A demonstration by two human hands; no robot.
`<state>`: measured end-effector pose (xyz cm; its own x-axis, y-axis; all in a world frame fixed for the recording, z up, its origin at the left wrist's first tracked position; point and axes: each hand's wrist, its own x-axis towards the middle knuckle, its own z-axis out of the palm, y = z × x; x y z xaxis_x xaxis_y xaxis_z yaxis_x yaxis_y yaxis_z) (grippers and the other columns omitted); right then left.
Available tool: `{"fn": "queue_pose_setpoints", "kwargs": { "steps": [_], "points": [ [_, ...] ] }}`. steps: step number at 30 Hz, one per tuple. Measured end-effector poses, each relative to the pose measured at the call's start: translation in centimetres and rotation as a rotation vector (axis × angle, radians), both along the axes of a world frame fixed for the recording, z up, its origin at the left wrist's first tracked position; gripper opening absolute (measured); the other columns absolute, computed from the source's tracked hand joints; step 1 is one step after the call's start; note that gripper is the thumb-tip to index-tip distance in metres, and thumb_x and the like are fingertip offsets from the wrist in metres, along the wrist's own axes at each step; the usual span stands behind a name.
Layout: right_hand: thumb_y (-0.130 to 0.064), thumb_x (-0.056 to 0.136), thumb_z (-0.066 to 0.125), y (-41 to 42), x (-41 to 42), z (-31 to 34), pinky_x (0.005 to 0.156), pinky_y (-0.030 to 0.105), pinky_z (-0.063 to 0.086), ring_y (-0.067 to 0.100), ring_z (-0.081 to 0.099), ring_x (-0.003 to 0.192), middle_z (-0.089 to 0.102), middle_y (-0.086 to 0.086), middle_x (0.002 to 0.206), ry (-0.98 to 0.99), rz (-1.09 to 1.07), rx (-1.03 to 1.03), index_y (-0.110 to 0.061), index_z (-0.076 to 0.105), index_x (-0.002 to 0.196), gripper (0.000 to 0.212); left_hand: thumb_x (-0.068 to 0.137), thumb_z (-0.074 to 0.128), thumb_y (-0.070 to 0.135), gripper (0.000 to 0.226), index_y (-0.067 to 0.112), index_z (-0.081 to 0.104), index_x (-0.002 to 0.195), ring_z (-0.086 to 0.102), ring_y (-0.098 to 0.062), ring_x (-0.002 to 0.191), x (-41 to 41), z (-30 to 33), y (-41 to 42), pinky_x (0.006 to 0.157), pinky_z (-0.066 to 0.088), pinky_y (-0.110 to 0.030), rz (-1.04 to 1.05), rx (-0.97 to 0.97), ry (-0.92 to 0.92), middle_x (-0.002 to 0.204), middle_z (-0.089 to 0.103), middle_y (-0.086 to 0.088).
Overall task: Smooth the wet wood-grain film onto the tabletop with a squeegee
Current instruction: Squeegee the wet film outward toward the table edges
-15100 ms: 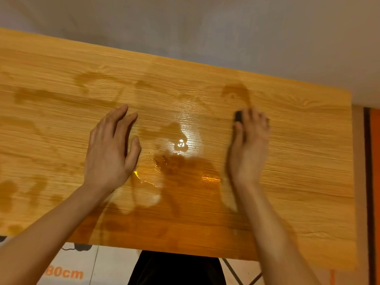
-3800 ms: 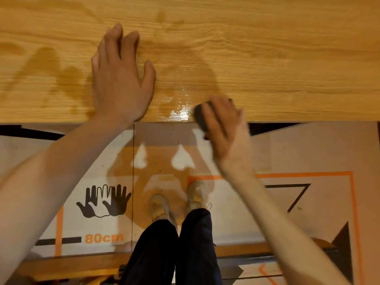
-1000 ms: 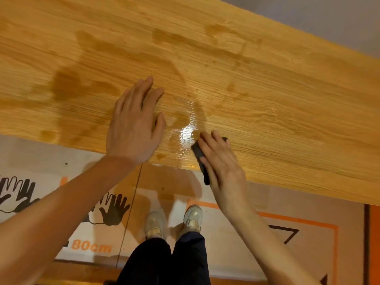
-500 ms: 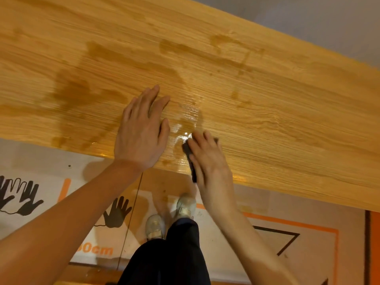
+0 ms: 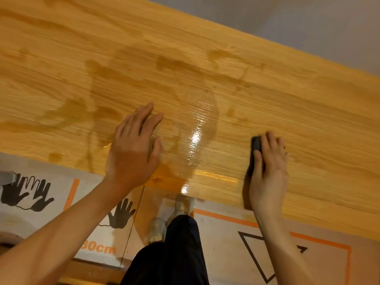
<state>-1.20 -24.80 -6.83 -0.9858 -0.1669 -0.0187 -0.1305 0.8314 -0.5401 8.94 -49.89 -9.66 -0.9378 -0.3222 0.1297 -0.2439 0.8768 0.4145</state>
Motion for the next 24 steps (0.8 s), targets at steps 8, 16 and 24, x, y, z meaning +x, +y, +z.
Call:
{"fn": "queue_pose_setpoints", "kwargs": {
  "steps": [8,16,24],
  "points": [
    [-0.005,0.098,0.051,-11.6,0.8,-1.9,0.121,0.042,-0.001,0.028,0.016,0.149,0.027,0.008,0.158,0.067,0.348,0.134,-0.012,0.033,0.148,0.054,0.099,0.046,0.027,0.049,0.011,0.049,0.146,0.038,-0.032,0.145,-0.2,0.5,-0.4,0.113,0.032,-0.053,0.021,0.054,-0.069,0.159,0.038,-0.009],
    [-0.012,0.103,0.040,0.4,-4.2,-0.3,0.122,0.046,0.011,0.021,0.016,0.149,0.031,0.006,0.156,-0.016,0.160,-0.012,-0.007,0.039,0.145,0.042,0.099,0.045,0.024,0.047,0.012,0.050,0.144,0.039,-0.030,0.146,-0.3,0.5,0.0,0.110,0.035,-0.051,0.044,0.052,-0.083,0.158,0.039,-0.007],
    [-0.005,0.095,0.052,-13.2,-2.6,-1.6,0.121,0.044,0.007,0.030,0.017,0.148,0.028,0.010,0.158,0.019,0.391,0.136,-0.010,0.036,0.146,0.053,0.098,0.041,0.028,0.049,0.012,0.048,0.144,0.038,-0.031,0.147,-0.4,0.5,-0.1,0.111,0.035,-0.054,0.031,0.048,-0.083,0.159,0.038,-0.009]
  ]
}}
